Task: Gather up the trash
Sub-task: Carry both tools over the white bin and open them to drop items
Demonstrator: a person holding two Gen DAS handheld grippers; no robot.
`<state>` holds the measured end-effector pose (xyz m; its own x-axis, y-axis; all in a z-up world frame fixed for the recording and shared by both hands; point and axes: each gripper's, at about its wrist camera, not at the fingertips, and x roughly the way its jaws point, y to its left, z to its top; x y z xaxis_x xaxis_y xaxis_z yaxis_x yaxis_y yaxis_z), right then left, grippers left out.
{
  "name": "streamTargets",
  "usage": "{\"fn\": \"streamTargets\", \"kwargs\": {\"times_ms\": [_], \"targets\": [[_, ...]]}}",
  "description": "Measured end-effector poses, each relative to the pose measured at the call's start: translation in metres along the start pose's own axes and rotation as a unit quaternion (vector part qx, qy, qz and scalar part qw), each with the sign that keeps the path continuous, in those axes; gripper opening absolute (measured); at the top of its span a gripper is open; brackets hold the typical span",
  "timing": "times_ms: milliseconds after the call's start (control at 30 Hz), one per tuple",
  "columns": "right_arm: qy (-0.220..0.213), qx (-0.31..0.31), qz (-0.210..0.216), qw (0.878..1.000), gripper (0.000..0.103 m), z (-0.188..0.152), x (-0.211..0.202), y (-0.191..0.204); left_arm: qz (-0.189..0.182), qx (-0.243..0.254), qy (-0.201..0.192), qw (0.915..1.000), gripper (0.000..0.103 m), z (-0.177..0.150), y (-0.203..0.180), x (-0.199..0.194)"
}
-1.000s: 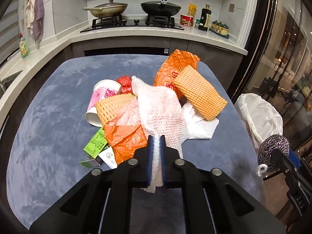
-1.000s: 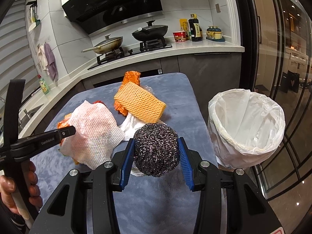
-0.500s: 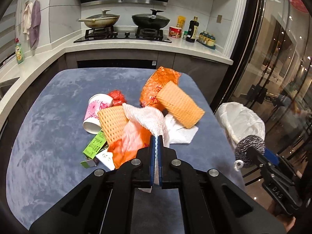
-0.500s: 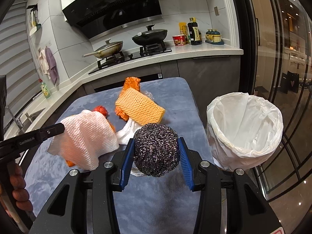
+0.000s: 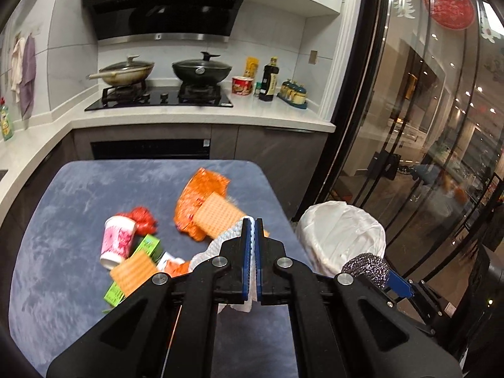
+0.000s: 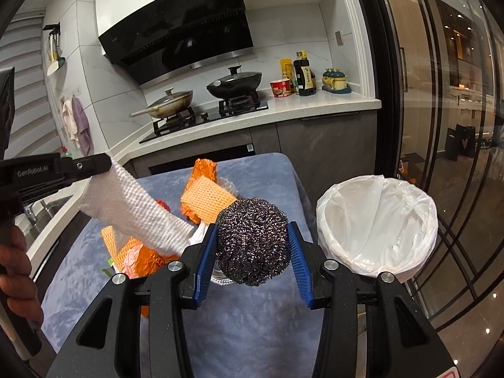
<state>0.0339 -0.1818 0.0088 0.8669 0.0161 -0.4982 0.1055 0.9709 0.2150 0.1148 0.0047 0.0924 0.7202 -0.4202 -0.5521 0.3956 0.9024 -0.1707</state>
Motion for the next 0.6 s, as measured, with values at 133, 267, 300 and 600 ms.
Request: {"fn": "streamTargets", "kwargs": {"times_ms": [133, 267, 300, 600], "targets": [[-0.014, 0.004, -0.011, 1.0, 0.042, 0.01, -0.005, -0.012, -0.017, 0.012, -0.001, 0.9998, 0.002, 0.01, -0.019, 0.009], [-0.023, 0.009, -0.033, 0.999, 0.043, 0.02, -0.005, -0.032, -0.035, 0.019, 0.008, 0.9992, 0.002, 0.019, -0.041, 0.031], [-0.024, 0.011, -0.042, 0.999, 0.043, 0.023, -0.003, -0.04, -0.039, 0.022, 0.009, 0.999, 0.002, 0.02, -0.047, 0.036], [-0.009, 0.064, -0.094, 0.993, 0.043, 0.033, 0.024, -0.112, -0.08, 0.05, 0.024, 0.9953, 0.002, 0.035, -0.109, 0.095]]}}
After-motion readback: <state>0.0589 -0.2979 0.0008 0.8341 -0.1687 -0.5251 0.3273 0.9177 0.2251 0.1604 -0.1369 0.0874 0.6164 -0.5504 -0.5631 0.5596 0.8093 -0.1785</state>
